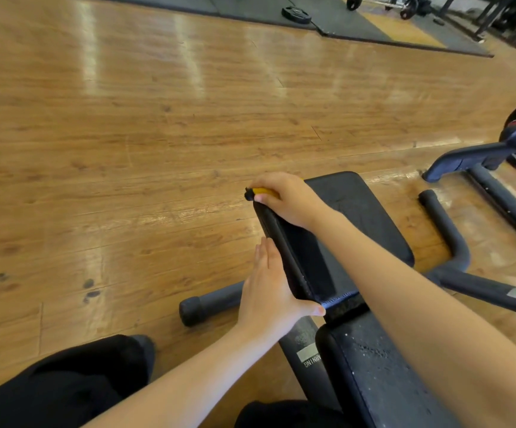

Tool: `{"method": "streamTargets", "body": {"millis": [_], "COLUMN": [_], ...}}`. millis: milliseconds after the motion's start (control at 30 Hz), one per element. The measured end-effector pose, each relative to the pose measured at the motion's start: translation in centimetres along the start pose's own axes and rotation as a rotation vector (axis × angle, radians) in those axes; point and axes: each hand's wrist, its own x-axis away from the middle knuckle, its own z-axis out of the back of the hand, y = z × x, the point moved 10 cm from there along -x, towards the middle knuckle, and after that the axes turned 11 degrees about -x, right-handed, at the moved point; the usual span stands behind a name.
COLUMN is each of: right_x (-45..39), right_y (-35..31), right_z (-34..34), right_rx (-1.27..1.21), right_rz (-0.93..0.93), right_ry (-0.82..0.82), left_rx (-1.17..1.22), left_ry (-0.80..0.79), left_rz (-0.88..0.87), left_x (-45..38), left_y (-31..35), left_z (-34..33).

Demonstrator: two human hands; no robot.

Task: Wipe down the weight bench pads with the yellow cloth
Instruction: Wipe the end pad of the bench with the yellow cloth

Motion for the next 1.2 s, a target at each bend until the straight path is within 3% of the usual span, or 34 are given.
{"method": "streamTargets", "body": {"millis": [100,500,600,767,1033,1200], "right_x": [-0.5,2.5,1.3,0.2,4.1,2.3], "right_y": [0.5,-0.6,1.9,5.4,0.1,-0.7], "right_z": [0.0,-0.4,0.4,2.5,-0.4,-0.6], "right_rx": [0.007,0.027,-0.074,0.034,-0.057,0.028], "right_rz": [-0.08,-0.019,-0.157,-0.359,-0.057,-0.065], "right_ry": [0.001,0.059,0.016,0.044,0.041,-0.027], "left_rx": [-0.024,0.084,0.071,0.077,0.076,0.073], "left_ry": [-0.007,-0.006,-0.041,-0.057,-0.03,-0.046], "left_rz": [-0.011,0.013,0.012,0.005,0.028,0.133], "left_x": [-0.1,-0.4,-0.5,-0.4,-0.3,0.3], "left_y": [0.1,-0.7,-0.5,-0.4,-0.5,-1.6], "left_z": [-0.1,-1.1,-1.4,-1.4,-1.1,-1.0]}}
